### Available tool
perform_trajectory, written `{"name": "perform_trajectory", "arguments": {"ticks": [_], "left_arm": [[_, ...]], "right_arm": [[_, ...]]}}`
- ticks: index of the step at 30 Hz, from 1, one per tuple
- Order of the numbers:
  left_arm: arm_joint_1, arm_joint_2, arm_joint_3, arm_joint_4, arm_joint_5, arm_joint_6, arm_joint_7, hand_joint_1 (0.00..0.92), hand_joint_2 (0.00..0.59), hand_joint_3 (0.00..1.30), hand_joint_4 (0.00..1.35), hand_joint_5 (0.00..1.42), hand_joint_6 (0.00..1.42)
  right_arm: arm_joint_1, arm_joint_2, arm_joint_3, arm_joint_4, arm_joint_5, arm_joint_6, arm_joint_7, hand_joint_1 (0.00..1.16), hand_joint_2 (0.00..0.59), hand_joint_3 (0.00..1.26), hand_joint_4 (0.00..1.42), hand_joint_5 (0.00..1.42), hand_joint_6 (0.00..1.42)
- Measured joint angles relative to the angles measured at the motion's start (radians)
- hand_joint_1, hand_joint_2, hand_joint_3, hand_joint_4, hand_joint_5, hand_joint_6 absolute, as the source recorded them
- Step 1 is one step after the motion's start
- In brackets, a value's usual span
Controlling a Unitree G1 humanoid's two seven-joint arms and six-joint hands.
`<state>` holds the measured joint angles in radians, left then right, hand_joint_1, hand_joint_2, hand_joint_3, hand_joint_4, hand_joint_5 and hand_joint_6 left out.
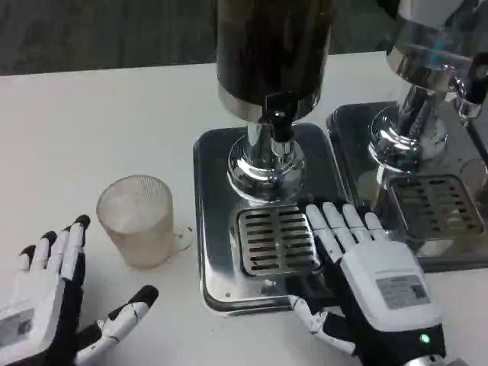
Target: Grasp the cup under the faucet to collect the drink, then remove the cup.
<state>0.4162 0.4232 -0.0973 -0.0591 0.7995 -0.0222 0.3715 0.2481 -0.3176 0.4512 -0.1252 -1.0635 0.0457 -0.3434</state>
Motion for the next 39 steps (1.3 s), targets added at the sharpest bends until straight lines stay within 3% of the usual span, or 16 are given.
{"name": "perform_trajectory", "arguments": {"ticks": [12, 17, 23, 29, 34, 39], "left_arm": [[0.0, -0.003, 0.001, 0.0, 0.0, 0.003, 0.0, 0.0, 0.155, 0.0, 0.0, 0.0, 0.0], [-0.008, -0.001, 0.01, 0.002, -0.009, -0.006, 0.001, 0.0, 0.11, 0.0, 0.0, 0.0, 0.0], [-0.053, 0.024, 0.036, 0.049, -0.038, -0.101, 0.043, 0.0, 0.075, 0.0, 0.0, 0.0, 0.0], [-0.128, 0.037, 0.067, 0.143, -0.098, -0.134, 0.045, 0.0, 0.006, 0.0, 0.0, 0.0, 0.0], [-0.228, 0.028, 0.091, 0.356, -0.292, -0.297, 0.025, 0.0, 0.0, 0.0, 0.0, 0.0, 0.0], [-0.308, 0.027, 0.074, 0.537, -0.333, -0.421, 0.014, 0.0, 0.0, 0.0, 0.0, 0.0, 0.0]], "right_arm": [[0.0, 0.002, -0.002, 0.0, 0.0, 0.001, 0.0, 0.32, 0.457, 0.01, 0.0, 0.0, 0.0], [-0.001, 0.005, -0.002, 0.002, 0.0, 0.001, 0.0, 0.32, 0.457, 0.01, 0.0, 0.0, 0.0], [-0.008, 0.028, 0.0, 0.012, -0.003, 0.016, 0.0, 0.36, 0.448, 0.01, 0.0, 0.0, 0.0], [-0.008, 0.037, 0.002, 0.015, -0.008, 0.033, 0.0, 0.36, 0.443, 0.01, 0.0, 0.0, 0.0], [-0.008, 0.044, 0.004, 0.022, -0.009, 0.044, 0.0, 0.36, 0.437, 0.01, 0.0, 0.0, 0.0], [-0.009, 0.05, 0.003, 0.038, -0.004, 0.046, -0.001, 0.37, 0.435, 0.01, 0.0, 0.0, 0.0]]}}
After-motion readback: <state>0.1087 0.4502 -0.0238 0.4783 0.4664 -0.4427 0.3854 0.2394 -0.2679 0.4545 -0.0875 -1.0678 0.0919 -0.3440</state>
